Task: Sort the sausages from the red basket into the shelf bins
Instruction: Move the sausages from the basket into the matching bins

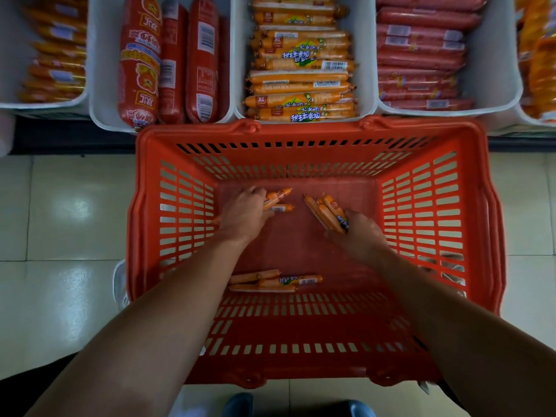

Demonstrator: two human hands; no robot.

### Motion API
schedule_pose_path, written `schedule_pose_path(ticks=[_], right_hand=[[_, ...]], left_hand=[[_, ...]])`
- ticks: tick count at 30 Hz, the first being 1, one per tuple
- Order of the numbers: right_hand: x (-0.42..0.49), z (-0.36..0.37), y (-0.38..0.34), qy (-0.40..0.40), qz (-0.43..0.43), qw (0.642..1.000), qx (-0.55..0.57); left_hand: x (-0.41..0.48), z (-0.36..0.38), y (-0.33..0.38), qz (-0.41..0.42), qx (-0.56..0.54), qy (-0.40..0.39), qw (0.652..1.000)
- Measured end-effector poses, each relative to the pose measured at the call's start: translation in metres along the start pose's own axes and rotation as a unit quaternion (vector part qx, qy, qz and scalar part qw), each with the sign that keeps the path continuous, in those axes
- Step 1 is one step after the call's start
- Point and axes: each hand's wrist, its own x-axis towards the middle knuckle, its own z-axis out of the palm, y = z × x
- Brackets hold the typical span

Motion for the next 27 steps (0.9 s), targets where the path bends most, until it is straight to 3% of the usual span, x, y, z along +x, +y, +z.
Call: schedule_pose_path(ticks=[5, 11, 19, 27], right_hand=[[-0.014, -0.008, -0.008, 0.005, -0.002, 1.000, 0.026], [-0.053, -0.050, -0.034, 0.010, -0.032, 0.999, 0.029], [-0.110, -0.115, -0.087, 0.042, -0.123, 0.991, 0.035], [-0.067, -0.202, -0.162, 0.090, -0.206, 0.974, -0.032]], left_hand=[[-0.012, -0.020, 0.023, 0.007, -0.063, 0.046, 0.997], [-0.041, -0.069, 0.040, -0.052, -0.127, 0.020, 0.990], [-0.083, -0.156, 0.037, -0.064, -0.176, 0.048, 0.981], [-0.092, -0.213, 0.006, -0.076, -0.234, 0.095, 0.964]])
